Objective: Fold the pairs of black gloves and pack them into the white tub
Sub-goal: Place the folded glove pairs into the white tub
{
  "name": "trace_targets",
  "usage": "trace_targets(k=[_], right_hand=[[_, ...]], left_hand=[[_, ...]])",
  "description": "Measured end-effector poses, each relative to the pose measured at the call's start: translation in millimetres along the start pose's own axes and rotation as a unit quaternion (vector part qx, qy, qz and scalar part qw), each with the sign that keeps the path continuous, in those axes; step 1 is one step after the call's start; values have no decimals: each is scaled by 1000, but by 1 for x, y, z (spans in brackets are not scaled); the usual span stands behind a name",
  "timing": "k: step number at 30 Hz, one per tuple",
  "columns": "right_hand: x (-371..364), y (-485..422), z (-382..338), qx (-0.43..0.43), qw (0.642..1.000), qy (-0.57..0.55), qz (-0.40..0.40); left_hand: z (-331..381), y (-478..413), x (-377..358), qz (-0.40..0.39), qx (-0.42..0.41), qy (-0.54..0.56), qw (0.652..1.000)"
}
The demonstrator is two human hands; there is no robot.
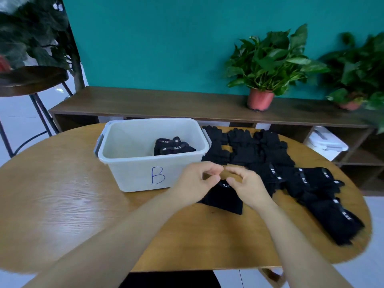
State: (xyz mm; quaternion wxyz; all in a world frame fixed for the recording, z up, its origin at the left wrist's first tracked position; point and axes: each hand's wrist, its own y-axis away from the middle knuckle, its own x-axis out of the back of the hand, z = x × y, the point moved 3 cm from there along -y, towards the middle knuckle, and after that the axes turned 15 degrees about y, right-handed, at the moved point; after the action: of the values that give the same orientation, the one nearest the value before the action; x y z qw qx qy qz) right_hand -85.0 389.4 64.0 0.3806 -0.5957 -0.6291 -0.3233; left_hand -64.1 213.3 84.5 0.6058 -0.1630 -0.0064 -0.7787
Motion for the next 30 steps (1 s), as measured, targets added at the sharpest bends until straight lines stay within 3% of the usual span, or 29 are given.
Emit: trace_targets(k=[4,8,19,25,30], right_hand=[[-31,11,22,-24,999,38,-2],[-48,18,29,-52,996,66,-23],[-83,62,-1,68,997,15,-23],[-104,75,-27,104,993,-41,-45],[-97,73,-31,23,999,-44,19]], left_hand=[[-47,-5,-26,-27,64,-85,994],[-77,-7,-33,-22,114,-96,989],[-85,78,-7,107,141,-157,972],[-84,117,24,159,177,-70,969],[-85,124,37,153,202,-88,963]])
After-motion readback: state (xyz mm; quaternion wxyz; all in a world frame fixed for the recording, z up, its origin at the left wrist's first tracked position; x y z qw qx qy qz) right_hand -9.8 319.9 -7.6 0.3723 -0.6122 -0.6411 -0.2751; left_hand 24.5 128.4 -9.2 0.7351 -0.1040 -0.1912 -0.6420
